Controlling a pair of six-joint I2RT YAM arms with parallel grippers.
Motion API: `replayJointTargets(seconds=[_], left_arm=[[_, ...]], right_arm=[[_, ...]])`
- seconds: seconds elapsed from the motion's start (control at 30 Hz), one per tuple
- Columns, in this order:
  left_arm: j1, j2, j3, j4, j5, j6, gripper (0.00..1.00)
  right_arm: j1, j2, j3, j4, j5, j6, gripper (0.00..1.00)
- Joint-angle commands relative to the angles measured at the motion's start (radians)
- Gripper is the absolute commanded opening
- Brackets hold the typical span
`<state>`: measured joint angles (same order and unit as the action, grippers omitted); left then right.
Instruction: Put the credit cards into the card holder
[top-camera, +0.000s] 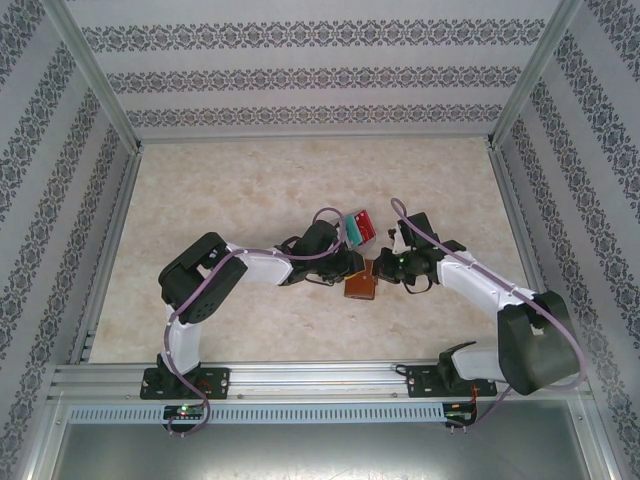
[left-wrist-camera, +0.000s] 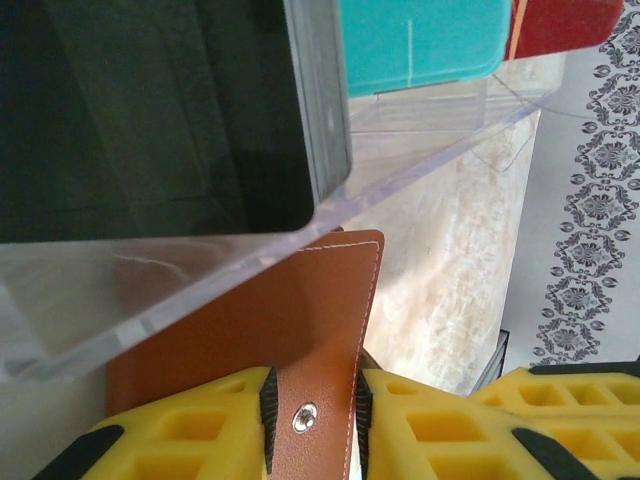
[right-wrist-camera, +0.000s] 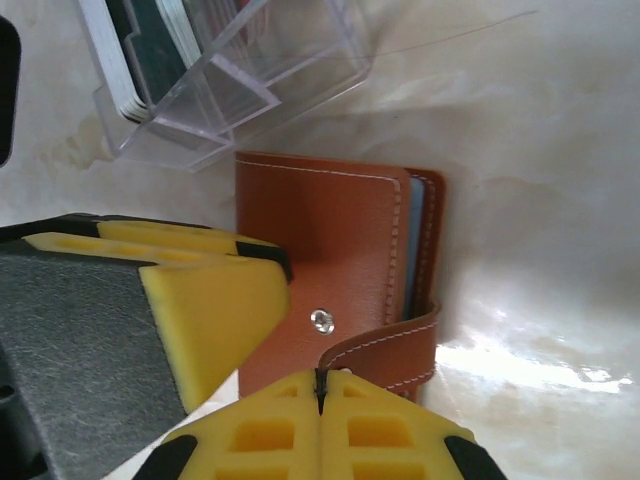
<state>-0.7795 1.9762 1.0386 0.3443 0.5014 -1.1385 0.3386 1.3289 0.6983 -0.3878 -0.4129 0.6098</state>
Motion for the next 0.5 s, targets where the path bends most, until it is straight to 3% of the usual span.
replayJointTargets(seconds=[0.0,0.47], left_arm=[[-0.02,0.021,-0.004,-0.014,0.0,-0.013,0.28],[-0.021,0.014,-0.033,0.032,-0.014,-0.028,0.09]], right_arm=[[0.013,0.043,0.02,0.047,-0.058,0.044,0.0],[0.028,0.13,0.017,0.093,-0.053,0.074,0.0]])
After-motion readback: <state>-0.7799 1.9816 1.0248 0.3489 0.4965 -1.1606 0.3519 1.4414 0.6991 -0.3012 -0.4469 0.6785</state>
